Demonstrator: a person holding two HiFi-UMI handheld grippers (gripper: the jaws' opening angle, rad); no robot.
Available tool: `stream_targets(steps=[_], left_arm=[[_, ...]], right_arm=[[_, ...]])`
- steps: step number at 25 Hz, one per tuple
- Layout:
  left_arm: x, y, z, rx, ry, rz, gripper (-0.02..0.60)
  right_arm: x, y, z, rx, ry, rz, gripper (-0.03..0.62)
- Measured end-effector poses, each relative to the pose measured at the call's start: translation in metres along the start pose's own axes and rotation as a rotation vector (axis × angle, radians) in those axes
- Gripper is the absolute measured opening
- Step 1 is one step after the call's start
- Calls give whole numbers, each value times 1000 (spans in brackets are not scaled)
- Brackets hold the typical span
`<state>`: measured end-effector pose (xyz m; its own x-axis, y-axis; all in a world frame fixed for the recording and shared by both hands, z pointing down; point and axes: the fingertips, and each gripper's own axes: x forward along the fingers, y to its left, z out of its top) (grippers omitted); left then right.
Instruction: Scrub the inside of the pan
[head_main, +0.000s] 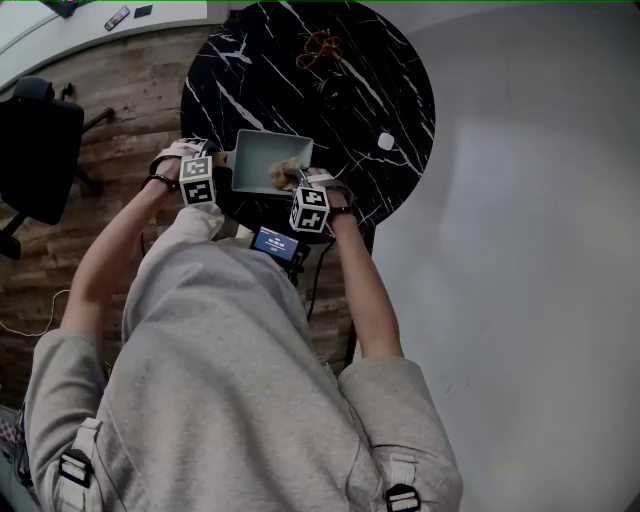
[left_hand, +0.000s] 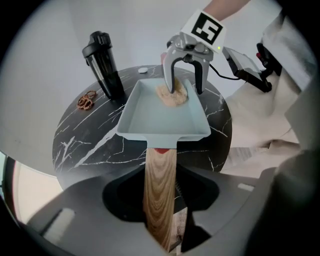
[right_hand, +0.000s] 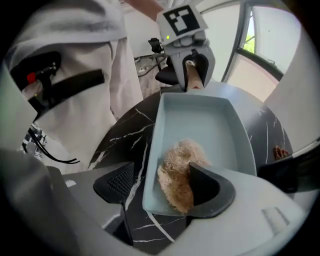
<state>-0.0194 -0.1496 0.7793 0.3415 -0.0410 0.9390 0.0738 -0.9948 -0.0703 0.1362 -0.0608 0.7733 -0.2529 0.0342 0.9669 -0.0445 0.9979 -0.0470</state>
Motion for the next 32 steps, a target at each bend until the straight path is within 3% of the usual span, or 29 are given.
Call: stream_targets(steps=[2,5,9,12,17,26,30,32], left_arm=[[0,0,0,-16,-3,0,173],[0,0,-1,-31,13,2,172],[0,-1,1,-43,17,4,172],[0,-4,0,-51,18,10,172],[0,-7,2,-54,24,3,172],[4,-18,11,-57,28,-8,172],[4,-17,10,-56,27,-5,172],[4,-18,10,-57,24,-8,172]], right_arm=[[4,-5,-8,32,27,-37,278],[2,-3,-10,97,35,-51,204],[3,0,-9,208,51,-4,178],[2,2,-5,223,59,28,169],[2,5,7,214,-3,11,152],[23,16,82,173,-117,81,106],[18,16,86,164,-139,115,115],[7,16,89,205,-212,134,168]])
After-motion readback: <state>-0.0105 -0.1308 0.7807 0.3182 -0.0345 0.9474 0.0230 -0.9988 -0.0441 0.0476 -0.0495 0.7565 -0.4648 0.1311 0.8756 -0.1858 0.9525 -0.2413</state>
